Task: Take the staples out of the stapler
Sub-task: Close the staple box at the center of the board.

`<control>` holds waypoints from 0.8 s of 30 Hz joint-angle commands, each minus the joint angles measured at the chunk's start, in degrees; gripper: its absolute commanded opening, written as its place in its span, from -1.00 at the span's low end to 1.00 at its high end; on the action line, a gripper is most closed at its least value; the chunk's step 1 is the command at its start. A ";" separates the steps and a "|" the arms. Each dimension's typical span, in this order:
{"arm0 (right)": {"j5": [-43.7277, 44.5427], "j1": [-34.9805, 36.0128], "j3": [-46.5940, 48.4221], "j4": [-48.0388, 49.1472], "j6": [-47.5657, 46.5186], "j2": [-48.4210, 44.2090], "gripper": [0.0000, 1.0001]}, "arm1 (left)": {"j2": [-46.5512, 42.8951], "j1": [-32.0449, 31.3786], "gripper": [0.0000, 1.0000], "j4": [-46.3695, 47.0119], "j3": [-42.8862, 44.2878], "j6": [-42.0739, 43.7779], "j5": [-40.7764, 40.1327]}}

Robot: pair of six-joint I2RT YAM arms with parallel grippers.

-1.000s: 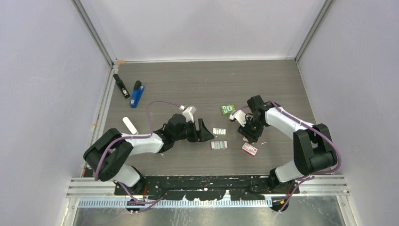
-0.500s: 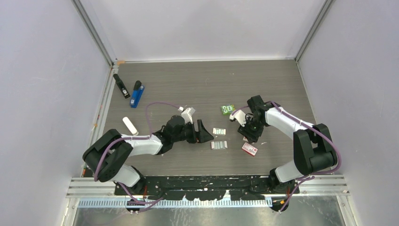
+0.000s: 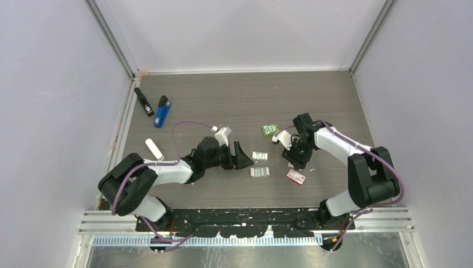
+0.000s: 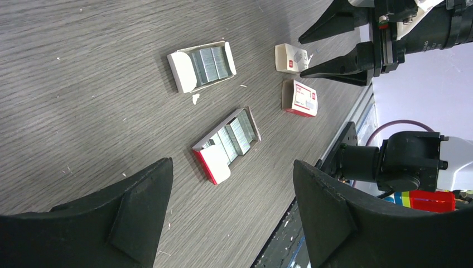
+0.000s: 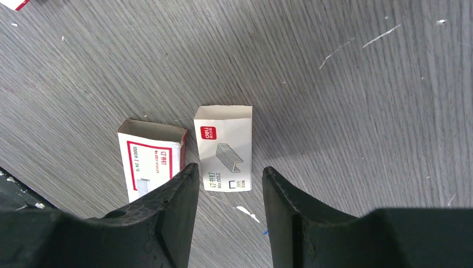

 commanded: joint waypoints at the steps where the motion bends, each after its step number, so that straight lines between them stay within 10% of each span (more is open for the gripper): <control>1: -2.11 0.47 1.31 -0.09 -2.65 -1.46 0.01 | -1.66 0.31 0.61 3.51 -0.70 -0.25 -0.10; 24: -2.37 0.46 1.35 -0.09 -2.78 -1.71 0.01 | -2.89 0.39 0.61 4.01 -1.27 -0.19 -1.23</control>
